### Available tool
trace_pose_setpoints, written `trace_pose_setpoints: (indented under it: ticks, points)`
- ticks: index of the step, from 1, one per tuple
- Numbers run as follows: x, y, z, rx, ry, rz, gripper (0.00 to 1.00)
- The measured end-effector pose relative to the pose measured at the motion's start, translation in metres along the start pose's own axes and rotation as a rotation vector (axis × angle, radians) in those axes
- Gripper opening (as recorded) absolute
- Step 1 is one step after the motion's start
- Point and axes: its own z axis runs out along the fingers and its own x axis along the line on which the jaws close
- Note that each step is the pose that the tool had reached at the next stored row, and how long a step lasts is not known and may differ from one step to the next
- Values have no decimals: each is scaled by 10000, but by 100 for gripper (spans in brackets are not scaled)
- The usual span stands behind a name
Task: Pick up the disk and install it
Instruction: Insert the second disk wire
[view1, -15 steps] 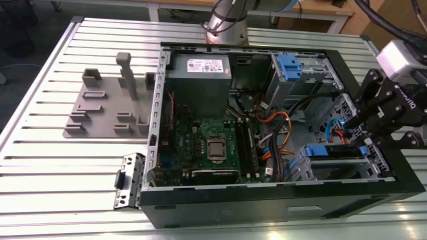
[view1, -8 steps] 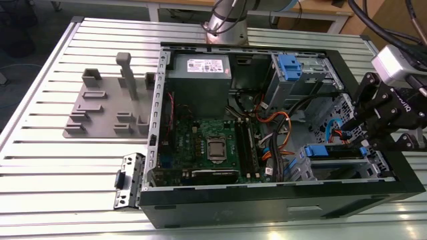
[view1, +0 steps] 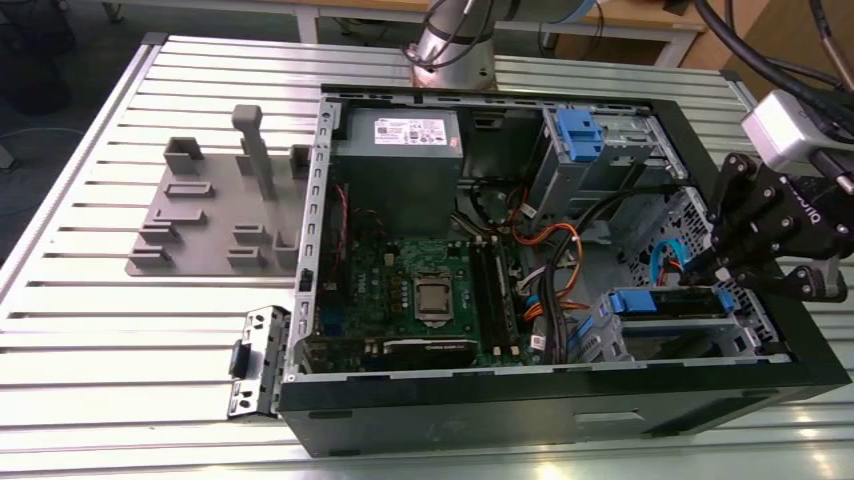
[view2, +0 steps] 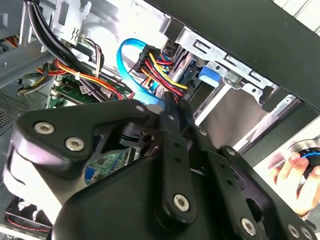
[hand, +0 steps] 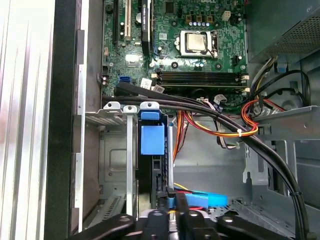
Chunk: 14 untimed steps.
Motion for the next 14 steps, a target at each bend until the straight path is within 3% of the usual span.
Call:
trace_pose_setpoints:
  ticks: [1, 6, 10, 14]
  points:
    - [0, 0, 0, 0, 0, 0, 16]
    - [0, 3, 2, 0, 0, 0, 16]
    - [0, 55, 8, 8, 0, 1, 16]
    - [18, 62, 8, 10, 2, 0, 16]
